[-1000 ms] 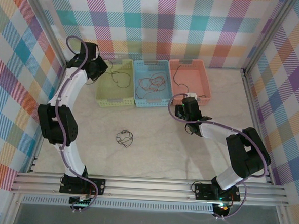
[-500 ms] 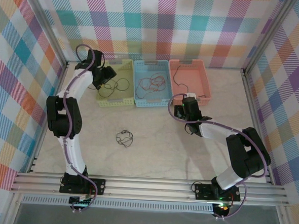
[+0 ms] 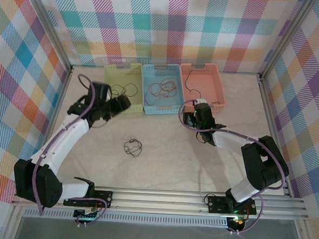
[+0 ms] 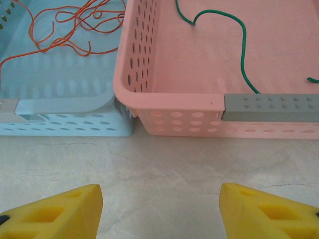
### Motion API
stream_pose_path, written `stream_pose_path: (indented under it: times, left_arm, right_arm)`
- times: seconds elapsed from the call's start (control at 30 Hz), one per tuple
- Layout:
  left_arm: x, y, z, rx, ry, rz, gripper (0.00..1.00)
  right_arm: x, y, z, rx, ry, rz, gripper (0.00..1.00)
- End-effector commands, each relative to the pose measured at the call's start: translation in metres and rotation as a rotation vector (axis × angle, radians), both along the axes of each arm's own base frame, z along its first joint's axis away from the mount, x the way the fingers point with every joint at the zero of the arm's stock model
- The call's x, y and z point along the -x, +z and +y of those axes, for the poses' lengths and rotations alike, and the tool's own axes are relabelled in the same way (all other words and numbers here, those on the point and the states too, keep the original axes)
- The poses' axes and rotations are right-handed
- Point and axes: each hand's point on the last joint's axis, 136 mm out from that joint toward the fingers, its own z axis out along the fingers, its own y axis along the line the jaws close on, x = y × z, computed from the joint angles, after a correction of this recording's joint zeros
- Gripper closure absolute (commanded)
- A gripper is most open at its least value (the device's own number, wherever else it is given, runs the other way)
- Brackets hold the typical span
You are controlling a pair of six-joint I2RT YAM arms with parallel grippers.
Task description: Untangle the cables
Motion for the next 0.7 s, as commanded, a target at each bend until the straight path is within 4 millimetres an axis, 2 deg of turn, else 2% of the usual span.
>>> stream_pose_path:
  times: [0.0,0.1,0.2,0.47,0.67]
  left_arm:
    - [0.040,-0.059,-0.005,-0.030,-0.029,0.168,0.28]
    - [0.066,-0.082,-0.014,-0.078,-0.094,0.227,0.28]
    - [0.080,-0.097,-0.020,-0.125,-0.149,0.282,0.29]
    - [0.087,-0.126,-0.036,-0.202,-0.238,0.387,0.38]
    - [0.086,-0.141,-0.056,-0.261,-0.296,0.421,0.43]
  right_arm:
    - [-0.003,0.008,0.005,-0.014,0.028,-0.024,0.36]
    - [-0.003,0.008,0.005,-0.013,0.029,-0.022,0.36]
    - [-0.002,0.006,0.005,-0.012,0.029,-0.016,0.36]
    - [-0.001,0.006,0.005,-0.011,0.032,-0.014,0.37]
    - [-0.001,0.006,0.004,-0.008,0.031,-0.015,0.37]
